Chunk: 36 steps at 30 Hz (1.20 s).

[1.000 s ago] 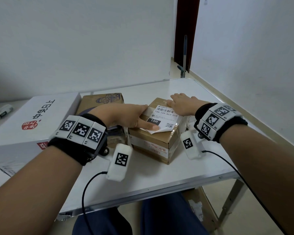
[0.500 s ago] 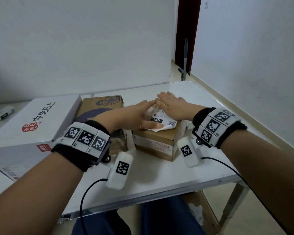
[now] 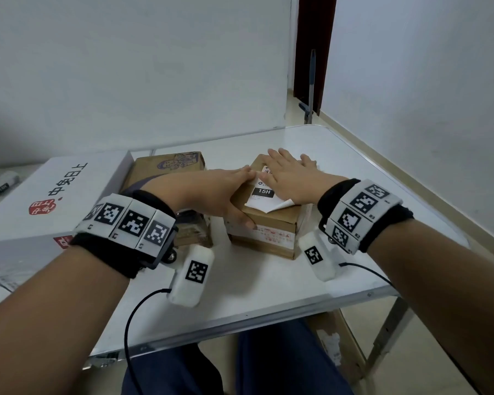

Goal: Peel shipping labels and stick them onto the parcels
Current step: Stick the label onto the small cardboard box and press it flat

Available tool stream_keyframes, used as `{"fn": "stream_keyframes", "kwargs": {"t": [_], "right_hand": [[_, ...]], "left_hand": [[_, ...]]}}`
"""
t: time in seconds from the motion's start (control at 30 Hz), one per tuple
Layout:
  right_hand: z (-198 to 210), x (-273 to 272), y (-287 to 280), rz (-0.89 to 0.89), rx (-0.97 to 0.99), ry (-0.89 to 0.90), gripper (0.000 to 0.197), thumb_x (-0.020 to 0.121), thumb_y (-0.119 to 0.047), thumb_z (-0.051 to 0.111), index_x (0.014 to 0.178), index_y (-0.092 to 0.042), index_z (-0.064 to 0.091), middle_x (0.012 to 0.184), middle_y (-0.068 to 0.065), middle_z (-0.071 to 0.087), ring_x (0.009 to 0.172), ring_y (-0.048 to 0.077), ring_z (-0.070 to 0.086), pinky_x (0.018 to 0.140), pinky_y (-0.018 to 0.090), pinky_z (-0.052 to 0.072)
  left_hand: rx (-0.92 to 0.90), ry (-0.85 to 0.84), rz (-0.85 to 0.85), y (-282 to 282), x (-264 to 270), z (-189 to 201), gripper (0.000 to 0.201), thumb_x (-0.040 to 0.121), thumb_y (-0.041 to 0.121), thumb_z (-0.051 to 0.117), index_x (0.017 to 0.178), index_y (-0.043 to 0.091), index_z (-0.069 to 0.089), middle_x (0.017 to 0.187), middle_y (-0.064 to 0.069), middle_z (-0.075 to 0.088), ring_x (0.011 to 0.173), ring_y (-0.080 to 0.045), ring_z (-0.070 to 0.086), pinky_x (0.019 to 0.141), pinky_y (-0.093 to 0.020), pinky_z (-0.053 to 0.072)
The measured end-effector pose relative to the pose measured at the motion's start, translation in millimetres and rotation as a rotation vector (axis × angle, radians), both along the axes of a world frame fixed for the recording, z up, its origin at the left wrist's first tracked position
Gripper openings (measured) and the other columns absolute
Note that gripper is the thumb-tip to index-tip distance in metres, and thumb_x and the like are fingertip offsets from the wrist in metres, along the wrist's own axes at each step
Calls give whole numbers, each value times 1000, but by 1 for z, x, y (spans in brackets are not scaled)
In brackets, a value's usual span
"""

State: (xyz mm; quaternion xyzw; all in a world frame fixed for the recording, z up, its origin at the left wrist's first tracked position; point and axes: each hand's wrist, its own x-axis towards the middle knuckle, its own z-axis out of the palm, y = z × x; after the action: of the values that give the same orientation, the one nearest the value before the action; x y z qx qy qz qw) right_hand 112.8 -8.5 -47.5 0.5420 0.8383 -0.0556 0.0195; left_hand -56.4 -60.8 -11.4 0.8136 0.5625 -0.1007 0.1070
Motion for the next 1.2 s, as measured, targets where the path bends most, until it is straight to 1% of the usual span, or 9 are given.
{"fn": "stream_keyframes", "kwargs": {"t": [0.17, 0.53, 0.67, 0.73, 0.83, 0.97, 1.03, 1.1, 1.2], "right_hand": [[2, -2, -23, -17, -33, 34, 61, 103, -43, 13, 154, -15, -2, 163, 1, -8, 150, 17, -8, 120, 52, 0], [-3, 6, -49, -28, -5, 84, 61, 103, -43, 13, 154, -14, -2, 163, 3, -8, 150, 18, -10, 120, 51, -3], [-5, 9, -48, -41, 31, 120, 60, 103, -42, 14, 154, -13, 0, 163, 4, -5, 150, 18, -9, 120, 50, -3], [-7, 14, -47, -58, 45, 132, 60, 103, -42, 14, 154, -14, 0, 163, 3, -5, 150, 18, -9, 119, 50, -2], [-10, 22, -41, -76, 46, 157, 60, 103, -41, 14, 154, -14, -2, 163, 2, -5, 150, 17, -9, 119, 50, -2], [-9, 28, -25, -127, 9, 188, 59, 103, -40, 15, 154, -15, 0, 163, 2, -4, 150, 18, -7, 120, 50, 0], [-8, 32, -17, -141, 1, 204, 58, 103, -39, 16, 154, -16, 3, 163, 3, -1, 150, 20, -4, 120, 51, 2], [-8, 36, -15, -155, -8, 215, 58, 103, -39, 17, 154, -14, 4, 163, 4, -1, 150, 20, -4, 120, 51, 3], [-7, 44, -20, -173, -14, 195, 59, 104, -39, 18, 154, -11, 3, 163, 5, -4, 150, 20, -6, 120, 48, 2]], "left_hand": [[9, 30, 13, 2, 1, 0, 109, 68, 64, 70, 151, 24, 12, 156, 4, 28, 133, -20, 39, 109, -37, 35], [13, 35, 40, 3, 2, -1, 112, 65, 65, 72, 152, 25, 12, 156, 3, 29, 133, -20, 40, 110, -35, 33], [29, 17, 64, 1, 3, -2, 109, 66, 64, 72, 151, 26, 16, 152, 1, 37, 130, -21, 43, 108, -36, 35], [65, 13, 81, -2, 5, -4, 104, 67, 66, 71, 148, 25, 21, 148, 1, 41, 126, -21, 46, 102, -32, 38], [117, -8, 108, -4, 9, -10, 92, 70, 65, 68, 142, 21, 29, 135, -1, 52, 109, -18, 51, 84, -27, 38], [166, 24, 144, -8, 21, -11, 81, 77, 63, 63, 135, 13, 38, 127, -6, 53, 106, -21, 51, 79, -26, 35], [188, 38, 138, -9, 29, -8, 69, 81, 59, 62, 128, 12, 44, 123, -7, 56, 97, -20, 48, 76, -25, 32], [207, 57, 114, -9, 34, -6, 65, 83, 58, 60, 128, 13, 47, 123, -7, 58, 100, -21, 51, 75, -24, 33], [215, 57, 110, -8, 33, -6, 75, 80, 64, 59, 133, 12, 44, 128, -7, 54, 112, -23, 52, 80, -26, 38]]}}
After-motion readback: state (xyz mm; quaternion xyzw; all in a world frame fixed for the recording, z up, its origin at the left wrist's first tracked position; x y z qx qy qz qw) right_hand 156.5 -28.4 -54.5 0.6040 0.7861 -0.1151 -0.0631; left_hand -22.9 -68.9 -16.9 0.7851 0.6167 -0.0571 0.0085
